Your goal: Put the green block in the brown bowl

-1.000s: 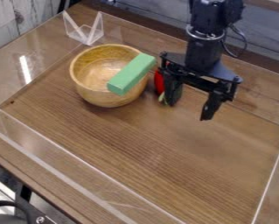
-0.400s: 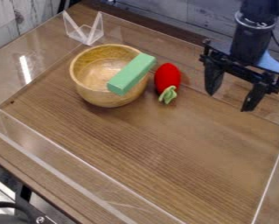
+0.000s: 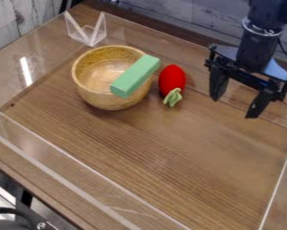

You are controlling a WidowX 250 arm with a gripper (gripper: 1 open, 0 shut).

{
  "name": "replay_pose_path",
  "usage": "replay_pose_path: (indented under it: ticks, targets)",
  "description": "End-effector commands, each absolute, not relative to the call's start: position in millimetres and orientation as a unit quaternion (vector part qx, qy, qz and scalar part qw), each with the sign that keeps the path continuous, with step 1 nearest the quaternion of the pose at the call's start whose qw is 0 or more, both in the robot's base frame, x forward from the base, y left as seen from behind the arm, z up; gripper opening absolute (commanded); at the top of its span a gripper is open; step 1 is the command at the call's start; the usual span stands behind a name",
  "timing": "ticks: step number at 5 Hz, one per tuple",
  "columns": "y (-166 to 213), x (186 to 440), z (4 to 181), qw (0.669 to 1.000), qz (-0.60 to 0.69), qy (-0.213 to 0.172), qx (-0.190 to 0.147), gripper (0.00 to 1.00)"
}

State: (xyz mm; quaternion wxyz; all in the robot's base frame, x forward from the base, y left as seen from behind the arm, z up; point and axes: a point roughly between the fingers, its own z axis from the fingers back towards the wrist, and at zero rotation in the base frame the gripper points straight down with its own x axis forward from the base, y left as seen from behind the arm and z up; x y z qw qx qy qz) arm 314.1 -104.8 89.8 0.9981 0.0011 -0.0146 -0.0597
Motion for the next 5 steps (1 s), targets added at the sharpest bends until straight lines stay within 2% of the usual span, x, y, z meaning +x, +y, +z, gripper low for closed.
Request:
replay_pose_path:
  ticks: [1,2,5]
  targets:
    - [-110.7,318.8,108.9,0.998,-0.050,-0.043,-0.001,1.00]
    - [-111.3,316.4,111.1,0.998,-0.038,-0.043,0.001,1.00]
    - [-69.0,322.0,114.5,0.998,-0.031,-0.045,0.003,1.00]
